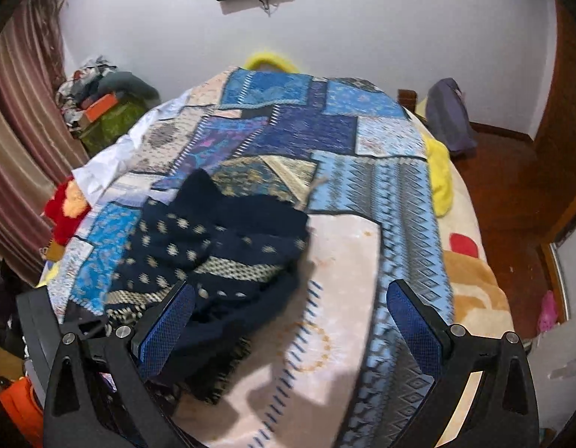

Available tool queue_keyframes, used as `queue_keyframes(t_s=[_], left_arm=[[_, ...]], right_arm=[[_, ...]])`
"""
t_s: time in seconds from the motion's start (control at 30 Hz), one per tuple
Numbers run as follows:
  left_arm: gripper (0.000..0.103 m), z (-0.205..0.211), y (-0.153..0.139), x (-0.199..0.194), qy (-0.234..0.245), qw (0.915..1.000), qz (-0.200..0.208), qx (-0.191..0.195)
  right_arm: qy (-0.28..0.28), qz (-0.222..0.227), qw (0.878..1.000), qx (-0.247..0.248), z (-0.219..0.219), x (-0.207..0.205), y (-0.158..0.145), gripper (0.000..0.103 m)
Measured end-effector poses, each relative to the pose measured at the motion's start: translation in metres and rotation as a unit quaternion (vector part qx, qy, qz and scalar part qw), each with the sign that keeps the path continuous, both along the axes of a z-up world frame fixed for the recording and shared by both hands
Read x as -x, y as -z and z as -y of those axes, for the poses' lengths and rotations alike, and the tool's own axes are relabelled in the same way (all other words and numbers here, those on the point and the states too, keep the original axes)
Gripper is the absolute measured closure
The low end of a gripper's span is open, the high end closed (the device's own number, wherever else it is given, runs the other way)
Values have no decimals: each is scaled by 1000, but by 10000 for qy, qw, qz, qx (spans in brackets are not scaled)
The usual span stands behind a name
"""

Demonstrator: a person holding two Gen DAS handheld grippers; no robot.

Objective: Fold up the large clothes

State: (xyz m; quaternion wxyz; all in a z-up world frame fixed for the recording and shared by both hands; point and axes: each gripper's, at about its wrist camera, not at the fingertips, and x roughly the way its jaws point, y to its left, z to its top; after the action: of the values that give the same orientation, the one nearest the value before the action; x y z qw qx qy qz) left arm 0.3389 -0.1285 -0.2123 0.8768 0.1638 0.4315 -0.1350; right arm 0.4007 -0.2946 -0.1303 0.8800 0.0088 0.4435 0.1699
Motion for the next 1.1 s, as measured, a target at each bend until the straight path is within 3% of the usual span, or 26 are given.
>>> queue_keyframes(t_s=[0.1,0.13,0.17,0.37,0.57,0.73,0.87,1.0,1.1], left_arm=[[45,1,-10,4,120,9997,-160,104],[20,-1,-14,8,130,9995,-197,208],[6,-6,-19,14,78,9993,-191,306],[5,-41,-48,47,-84,9985,67,531],[5,-108,-57,30,-991,9933,193,570],[5,-136,-32,-5,-1352,9896,-21,494],[2,-140,-1,-16,-1366,9876,-357,681],[0,-150,15,-10,-1373,9842,-443,1031],[0,-157,16,-5,-1417,9828,-498,1078]], right_arm=[[-84,44,9999,-66,-9,4,-8,1],[-111,43,9999,-85,-10,4,-9,1],[-131,42,9999,-102,-12,4,-10,1],[-329,-136,9987,-377,-27,6,-11,1],[-710,-567,9956,-215,-68,14,26,1],[-819,-919,9919,307,-81,21,78,1],[-700,-1305,9889,126,-57,25,105,0],[-703,-1285,9889,254,-36,36,110,0],[-627,-1244,9894,410,-21,43,106,0]])
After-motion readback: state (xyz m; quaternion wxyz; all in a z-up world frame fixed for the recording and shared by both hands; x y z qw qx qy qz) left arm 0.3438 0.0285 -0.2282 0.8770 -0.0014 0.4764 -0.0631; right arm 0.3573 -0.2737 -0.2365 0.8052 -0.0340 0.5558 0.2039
